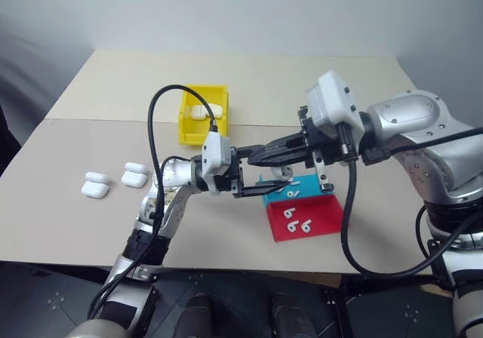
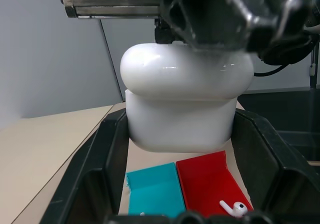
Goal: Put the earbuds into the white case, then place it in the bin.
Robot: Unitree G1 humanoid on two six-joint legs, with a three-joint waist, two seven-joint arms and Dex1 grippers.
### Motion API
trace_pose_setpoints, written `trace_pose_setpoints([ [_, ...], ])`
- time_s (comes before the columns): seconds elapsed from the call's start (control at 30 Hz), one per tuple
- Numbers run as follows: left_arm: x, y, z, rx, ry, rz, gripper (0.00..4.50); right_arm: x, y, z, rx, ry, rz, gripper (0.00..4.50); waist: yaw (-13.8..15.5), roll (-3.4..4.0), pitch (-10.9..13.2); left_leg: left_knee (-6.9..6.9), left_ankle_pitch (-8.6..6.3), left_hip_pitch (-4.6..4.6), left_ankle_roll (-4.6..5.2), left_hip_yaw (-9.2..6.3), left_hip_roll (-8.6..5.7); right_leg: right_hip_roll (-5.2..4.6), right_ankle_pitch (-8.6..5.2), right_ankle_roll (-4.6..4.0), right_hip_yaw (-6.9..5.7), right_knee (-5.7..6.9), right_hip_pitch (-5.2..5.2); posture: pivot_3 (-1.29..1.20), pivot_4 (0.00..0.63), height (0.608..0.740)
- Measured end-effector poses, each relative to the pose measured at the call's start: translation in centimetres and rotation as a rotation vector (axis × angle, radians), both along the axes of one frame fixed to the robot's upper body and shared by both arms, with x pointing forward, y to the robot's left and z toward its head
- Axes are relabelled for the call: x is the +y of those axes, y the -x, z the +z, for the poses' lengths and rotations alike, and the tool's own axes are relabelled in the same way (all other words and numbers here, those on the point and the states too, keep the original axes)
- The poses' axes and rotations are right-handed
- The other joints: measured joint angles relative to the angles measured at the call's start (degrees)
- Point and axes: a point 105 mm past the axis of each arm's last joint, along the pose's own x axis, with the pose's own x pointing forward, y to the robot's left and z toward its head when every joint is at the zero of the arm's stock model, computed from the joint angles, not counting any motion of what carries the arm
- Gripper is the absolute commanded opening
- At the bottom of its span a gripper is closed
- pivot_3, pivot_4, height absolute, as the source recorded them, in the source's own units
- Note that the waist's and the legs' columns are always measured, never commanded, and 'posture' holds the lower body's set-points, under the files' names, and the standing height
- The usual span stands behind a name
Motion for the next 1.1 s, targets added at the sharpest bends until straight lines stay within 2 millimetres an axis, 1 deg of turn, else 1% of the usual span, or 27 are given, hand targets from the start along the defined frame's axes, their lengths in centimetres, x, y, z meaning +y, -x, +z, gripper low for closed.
trace_pose_setpoints([
  [0.2, 0.0, 0.0, 0.0, 0.001, -0.003, 0.0, 2.77, -0.4, 0.0, -0.1, -0.03, 0.021, 0.006, 0.03, 0.0, 0.0, 0.0, 0.0, 0.0, 0.0, 0.0, 0.0, 0.0, 0.0, 0.0, 0.0, 0.0, 0.0, 0.0, 0.0, 0.15, 0.74],
  [0.4, 0.3, -0.1, -0.1, 0.002, -0.008, 0.008, 2.77, -1.7, -0.2, 0.2, -0.062, 0.025, -0.022, 0.03, 0.01, 0.0, 0.0, 0.0, 0.0, 0.01, 0.0, 0.0, 0.0, 0.0, 0.0, 0.0, 0.0, 0.01, 0.0, 0.0, 0.15, 0.74],
  [0.6, 0.2, 0.0, 0.0, -0.002, 0.003, 0.004, 2.77, -2.3, -0.4, 0.3, -0.058, 0.02, -0.032, 0.03, -0.08, 0.0, 0.0, 0.0, 0.0, 0.02, 0.0, 0.0, 0.0, 0.0, 0.0, 0.0, 0.0, 0.01, 0.0, 0.0, 0.15, 0.74],
  [0.77, 0.5, -0.1, 0.2, -0.005, 0.01, 0.016, 2.77, -2.7, -0.6, 0.7, -0.075, 0.012, -0.049, 0.03, -0.03, 0.0, 0.0, 0.0, 0.0, 0.01, 0.0, 0.0, 0.0, 0.0, 0.0, 0.0, 0.0, 0.0, 0.0, 0.0, 0.15, 0.74],
  [0.87, 0.6, -0.3, 0.3, -0.006, 0.015, 0.034, 2.77, -3.2, -1.0, 1.4, -0.083, -0.025, -0.078, 0.03, -0.06, 0.0, 0.0, 0.0, 0.0, 0.01, 0.0, 0.0, 0.0, 0.0, 0.0, 0.0, 0.0, 0.01, 0.0, 0.0, 0.15, 0.74],
  [0.93, 0.8, -0.5, 0.6, -0.007, 0.022, 0.074, 2.77, -3.6, -1.6, 2.3, -0.099, -0.081, -0.12, 0.03, -0.11, 0.0, 0.0, 0.0, 0.0, 0.01, 0.0, 0.0, 0.0, 0.0, 0.0, 0.0, 0.01, 0.02, 0.0, 0.0, 0.15, 0.74],
  [1.03, 1.3, -1.6, 1.3, -0.002, 0.04, 0.196, 2.77, -4.1, -2.1, 3.4, -0.129, -0.139, -0.176, 0.03, -0.04, 0.0, 0.0, 0.0, 0.0, 0.01, 0.0, -0.01, 0.0, -0.01, 0.0, 0.0, 0.0, 0.03, 0.0, 0.0, 0.15, 0.74],
  [1.1, 1.8, -4.1, 2.6, 0.007, 0.041, 0.386, 2.77, -4.8, -2.4, 4.1, -0.147, -0.189, -0.232, 0.03, 0.06, -0.05, 0.03, 0.03, 0.0, -0.01, 0.0, -0.04, -0.01, 0.0, 0.02, 0.01, -0.01, 0.05, 0.0, 0.0, 0.15, 0.74],
])
